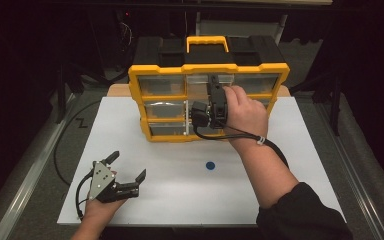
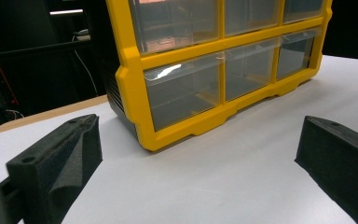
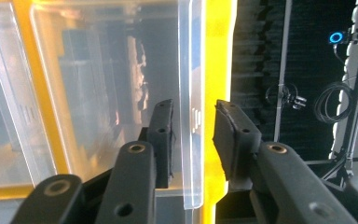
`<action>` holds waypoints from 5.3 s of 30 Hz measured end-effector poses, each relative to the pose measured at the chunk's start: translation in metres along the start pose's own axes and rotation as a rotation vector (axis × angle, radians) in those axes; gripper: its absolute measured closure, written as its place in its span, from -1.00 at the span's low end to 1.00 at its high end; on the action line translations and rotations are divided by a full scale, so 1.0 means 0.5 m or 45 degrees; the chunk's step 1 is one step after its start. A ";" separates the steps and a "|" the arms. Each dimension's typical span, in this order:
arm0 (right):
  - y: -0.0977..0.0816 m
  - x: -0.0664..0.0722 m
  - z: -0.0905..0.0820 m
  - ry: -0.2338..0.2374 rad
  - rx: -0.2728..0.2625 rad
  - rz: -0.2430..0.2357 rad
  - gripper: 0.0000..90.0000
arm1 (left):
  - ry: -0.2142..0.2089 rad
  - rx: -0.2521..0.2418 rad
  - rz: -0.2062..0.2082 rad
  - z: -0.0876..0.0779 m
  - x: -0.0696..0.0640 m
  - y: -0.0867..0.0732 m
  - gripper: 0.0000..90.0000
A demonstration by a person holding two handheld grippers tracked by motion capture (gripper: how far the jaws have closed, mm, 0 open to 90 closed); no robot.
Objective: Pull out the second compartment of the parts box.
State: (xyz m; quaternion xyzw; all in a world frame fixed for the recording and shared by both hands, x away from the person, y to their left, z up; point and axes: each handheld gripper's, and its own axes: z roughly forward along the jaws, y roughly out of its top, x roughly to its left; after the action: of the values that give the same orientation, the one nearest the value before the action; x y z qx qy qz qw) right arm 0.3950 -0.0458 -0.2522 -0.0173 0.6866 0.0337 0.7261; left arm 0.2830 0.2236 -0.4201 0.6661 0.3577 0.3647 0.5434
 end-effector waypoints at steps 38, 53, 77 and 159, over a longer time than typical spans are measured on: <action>0.001 -0.005 -0.031 0.001 0.006 -0.036 0.80 | 0.005 -0.008 -0.009 -0.001 0.001 0.001 -0.98; 0.001 -0.004 -0.049 0.001 0.002 -0.030 0.80 | 0.005 -0.013 -0.010 -0.001 0.000 0.002 -0.98; 0.003 -0.001 -0.072 -0.011 0.014 -0.064 0.80 | 0.002 -0.016 -0.007 -0.001 0.000 0.002 -0.98; 0.005 0.000 -0.138 -0.022 0.003 -0.068 0.81 | -0.013 -0.025 -0.013 -0.001 -0.002 0.002 -0.98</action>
State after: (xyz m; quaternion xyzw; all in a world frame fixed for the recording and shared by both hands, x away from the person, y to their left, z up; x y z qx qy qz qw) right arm 0.3260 -0.0485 -0.2563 -0.0345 0.6795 0.0135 0.7327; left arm 0.2824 0.2227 -0.4190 0.6607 0.3547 0.3622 0.5535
